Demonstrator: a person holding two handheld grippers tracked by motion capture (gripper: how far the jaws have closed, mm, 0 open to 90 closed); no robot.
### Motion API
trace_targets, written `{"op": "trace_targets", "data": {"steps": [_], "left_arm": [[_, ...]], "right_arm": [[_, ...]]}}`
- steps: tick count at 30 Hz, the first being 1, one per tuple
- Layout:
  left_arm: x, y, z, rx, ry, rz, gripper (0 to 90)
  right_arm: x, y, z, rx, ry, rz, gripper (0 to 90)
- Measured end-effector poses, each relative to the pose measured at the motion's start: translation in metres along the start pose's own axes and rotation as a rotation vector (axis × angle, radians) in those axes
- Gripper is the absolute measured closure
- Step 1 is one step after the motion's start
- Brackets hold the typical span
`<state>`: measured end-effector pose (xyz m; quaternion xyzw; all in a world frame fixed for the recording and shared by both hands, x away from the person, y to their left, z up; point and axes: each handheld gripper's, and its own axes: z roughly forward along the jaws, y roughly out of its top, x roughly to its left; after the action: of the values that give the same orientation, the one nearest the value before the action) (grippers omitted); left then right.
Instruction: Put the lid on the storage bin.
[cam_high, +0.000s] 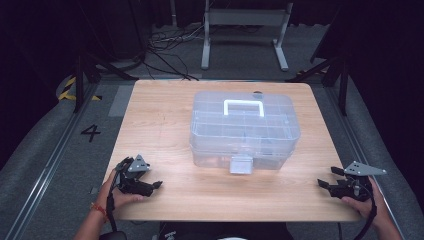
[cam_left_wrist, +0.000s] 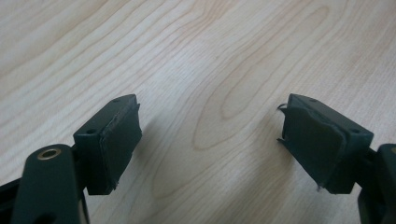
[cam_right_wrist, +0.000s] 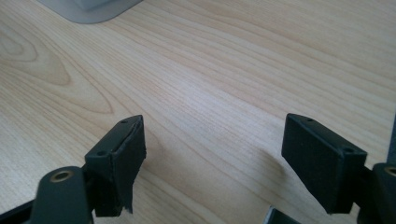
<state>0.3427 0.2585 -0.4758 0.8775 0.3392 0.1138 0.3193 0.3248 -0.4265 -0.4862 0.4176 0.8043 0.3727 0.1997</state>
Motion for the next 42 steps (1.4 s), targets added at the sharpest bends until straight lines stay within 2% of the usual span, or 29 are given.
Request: {"op": "trace_targets", "data": {"steps": [1, 3, 4, 10, 21, 42], "left_arm": [[0.0011, -0.0023, 0.0003, -0.015, 0.004, -0.016, 18.7], [0.0006, -0.0066, 0.0020, -0.053, 0.019, -0.019, 15.1], [0.0001, -0.0076, 0.0023, -0.064, 0.022, -0.020, 14.2], [-0.0026, -0.0089, 0.0014, -0.064, 0.040, -0.041, 14.3], [-0.0018, -0.0085, 0.0017, -0.058, 0.028, -0.039, 13.3], [-0.0012, -0.0072, 0.0031, -0.053, 0.017, -0.023, 9.4]], "right_arm": [[-0.0004, -0.0002, -0.0001, 0.004, 0.000, 0.001, 22.2], [-0.0012, -0.0003, -0.0001, 0.006, -0.002, 0.010, 21.7], [-0.0010, 0.0000, 0.0018, 0.032, 0.002, 0.014, 19.7], [-0.0010, 0.0002, 0.0024, 0.036, 0.008, 0.013, 18.6], [0.0002, -0.0002, 0.0023, 0.034, -0.008, 0.019, 18.5], [0.0005, -0.0002, 0.0021, 0.035, -0.008, 0.023, 18.5]]}}
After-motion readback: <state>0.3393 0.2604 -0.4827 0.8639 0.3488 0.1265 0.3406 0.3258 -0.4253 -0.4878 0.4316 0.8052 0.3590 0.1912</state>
